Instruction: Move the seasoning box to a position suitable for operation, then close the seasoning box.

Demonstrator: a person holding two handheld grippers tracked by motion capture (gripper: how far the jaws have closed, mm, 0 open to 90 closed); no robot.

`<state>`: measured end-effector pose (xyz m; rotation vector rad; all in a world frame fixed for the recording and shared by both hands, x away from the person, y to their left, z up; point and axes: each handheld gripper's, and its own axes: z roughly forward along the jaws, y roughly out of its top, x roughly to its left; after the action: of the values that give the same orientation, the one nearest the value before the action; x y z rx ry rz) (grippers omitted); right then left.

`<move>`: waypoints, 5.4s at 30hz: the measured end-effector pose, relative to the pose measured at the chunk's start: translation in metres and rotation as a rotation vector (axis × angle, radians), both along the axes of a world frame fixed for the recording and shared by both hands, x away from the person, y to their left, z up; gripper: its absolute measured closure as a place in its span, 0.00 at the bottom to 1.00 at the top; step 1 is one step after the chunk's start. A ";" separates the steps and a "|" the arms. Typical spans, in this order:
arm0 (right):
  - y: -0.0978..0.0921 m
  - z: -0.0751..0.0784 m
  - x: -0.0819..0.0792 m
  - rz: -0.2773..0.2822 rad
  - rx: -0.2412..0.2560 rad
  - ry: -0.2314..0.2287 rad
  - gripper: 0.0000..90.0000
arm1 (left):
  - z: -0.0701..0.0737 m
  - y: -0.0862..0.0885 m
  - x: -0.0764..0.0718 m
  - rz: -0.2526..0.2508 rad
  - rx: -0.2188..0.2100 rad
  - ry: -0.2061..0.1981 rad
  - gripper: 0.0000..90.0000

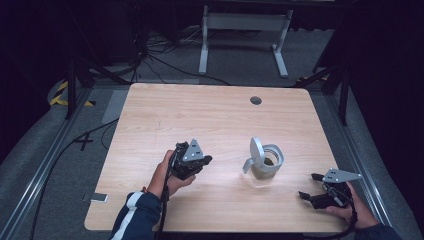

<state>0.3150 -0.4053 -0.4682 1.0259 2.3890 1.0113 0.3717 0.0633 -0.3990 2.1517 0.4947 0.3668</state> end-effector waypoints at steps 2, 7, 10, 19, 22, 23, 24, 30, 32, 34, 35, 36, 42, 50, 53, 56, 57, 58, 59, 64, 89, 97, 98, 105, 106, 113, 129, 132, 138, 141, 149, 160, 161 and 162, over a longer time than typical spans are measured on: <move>0.000 0.000 0.000 0.000 0.000 0.000 0.12 | 0.004 -0.007 0.002 -0.008 -0.013 -0.006 1.00; 0.000 0.000 0.000 0.000 0.000 0.000 0.12 | 0.012 -0.021 0.004 -0.039 -0.019 -0.021 1.00; 0.000 0.000 0.000 0.000 0.000 0.000 0.12 | 0.016 -0.030 0.006 -0.057 -0.013 -0.025 1.00; 0.000 0.000 0.000 0.000 0.000 0.000 0.12 | 0.025 -0.053 0.011 -0.082 -0.022 -0.037 1.00; 0.000 0.000 0.000 0.000 0.000 0.000 0.12 | 0.030 -0.061 0.011 -0.094 -0.023 -0.043 1.00; 0.000 0.000 0.000 0.000 0.000 0.000 0.12 | 0.031 -0.063 0.012 -0.100 -0.024 -0.045 1.00; 0.000 0.000 0.000 0.000 0.000 0.000 0.12 | 0.032 -0.066 0.012 -0.102 -0.028 -0.046 1.00; 0.000 0.000 0.000 0.000 0.000 0.000 0.12 | 0.036 -0.077 0.013 -0.107 -0.005 -0.058 1.00; 0.000 0.000 0.000 0.000 0.000 0.000 0.12 | 0.037 -0.081 0.013 -0.119 -0.001 -0.061 1.00; 0.000 0.000 0.000 0.000 0.000 0.000 0.12 | 0.038 -0.085 0.013 -0.121 0.000 -0.060 1.00; 0.000 0.000 0.000 0.000 -0.001 0.000 0.12 | 0.038 -0.086 0.013 -0.122 -0.001 -0.060 1.00; 0.000 0.000 0.000 0.000 0.000 0.000 0.12 | 0.038 -0.087 0.014 -0.127 0.002 -0.065 1.00; 0.000 0.000 0.000 0.000 0.000 0.000 0.12 | 0.041 -0.094 0.015 -0.135 -0.005 -0.064 1.00; 0.000 0.000 0.000 0.000 0.000 0.000 0.12 | 0.044 -0.103 0.015 -0.147 -0.007 -0.068 1.00; 0.000 0.000 0.000 -0.001 0.000 0.000 0.12 | 0.045 -0.109 0.015 -0.160 0.006 -0.073 1.00; 0.000 0.000 0.000 0.000 0.000 0.000 0.12 | 0.045 -0.113 0.014 -0.166 0.006 -0.073 1.00; 0.000 0.000 0.000 0.000 -0.001 0.000 0.12 | 0.045 -0.114 0.014 -0.175 0.013 -0.077 1.00; 0.000 0.000 0.000 0.000 -0.001 0.000 0.12 | 0.044 -0.115 0.013 -0.168 0.005 -0.076 1.00; 0.000 0.000 0.000 0.000 0.000 0.000 0.12 | 0.044 -0.115 0.013 -0.170 0.009 -0.076 1.00; 0.000 0.000 0.000 0.000 -0.001 0.000 0.12 | 0.045 -0.114 0.014 -0.174 0.016 -0.078 1.00; 0.000 0.000 0.000 0.004 -0.001 0.000 0.12 | 0.046 -0.098 0.019 -0.141 0.008 -0.087 0.99; 0.000 0.000 0.001 0.008 -0.001 0.000 0.12 | 0.045 -0.069 0.021 -0.106 0.024 -0.088 0.96; 0.000 0.000 0.001 0.008 0.000 0.000 0.12 | 0.043 -0.064 0.021 -0.101 0.024 -0.088 0.95; 0.000 0.000 0.000 0.003 -0.001 0.000 0.12 | 0.035 -0.033 0.021 -0.050 0.043 -0.076 0.90; 0.000 0.000 0.000 0.002 0.000 0.001 0.12 | 0.034 -0.029 0.020 -0.043 0.051 -0.075 0.90; -0.001 0.000 0.000 -0.001 0.000 0.001 0.12 | 0.022 0.006 0.018 0.034 0.088 -0.064 0.83; 0.000 0.000 -0.001 -0.008 0.000 0.001 0.12 | -0.041 0.109 -0.025 0.200 0.238 0.063 0.32; 0.000 0.000 -0.002 -0.014 0.001 0.002 0.12 | -0.050 0.123 -0.030 0.213 0.221 0.088 0.30; -0.001 0.000 -0.002 -0.016 0.001 0.002 0.12 | -0.075 0.145 -0.035 0.273 0.159 0.118 0.23; -0.001 0.000 -0.002 -0.017 0.001 0.002 0.12 | -0.082 0.153 -0.035 0.282 0.085 0.136 0.20; -0.001 0.000 -0.003 -0.020 0.002 0.002 0.12 | -0.082 0.155 -0.033 0.313 0.072 0.171 0.17; -0.001 0.000 -0.003 -0.018 0.002 0.002 0.12 | -0.082 0.155 -0.034 0.318 0.067 0.177 0.17; -0.001 0.000 -0.003 -0.017 0.001 0.002 0.12 | -0.083 0.155 -0.034 0.319 0.065 0.178 0.17; -0.001 0.000 -0.002 -0.017 0.001 0.000 0.12 | -0.083 0.155 -0.034 0.320 0.065 0.179 0.17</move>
<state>0.3126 -0.4064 -0.4682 1.0446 2.3764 1.0062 0.3379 0.2179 -0.4816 2.1801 0.9459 0.3707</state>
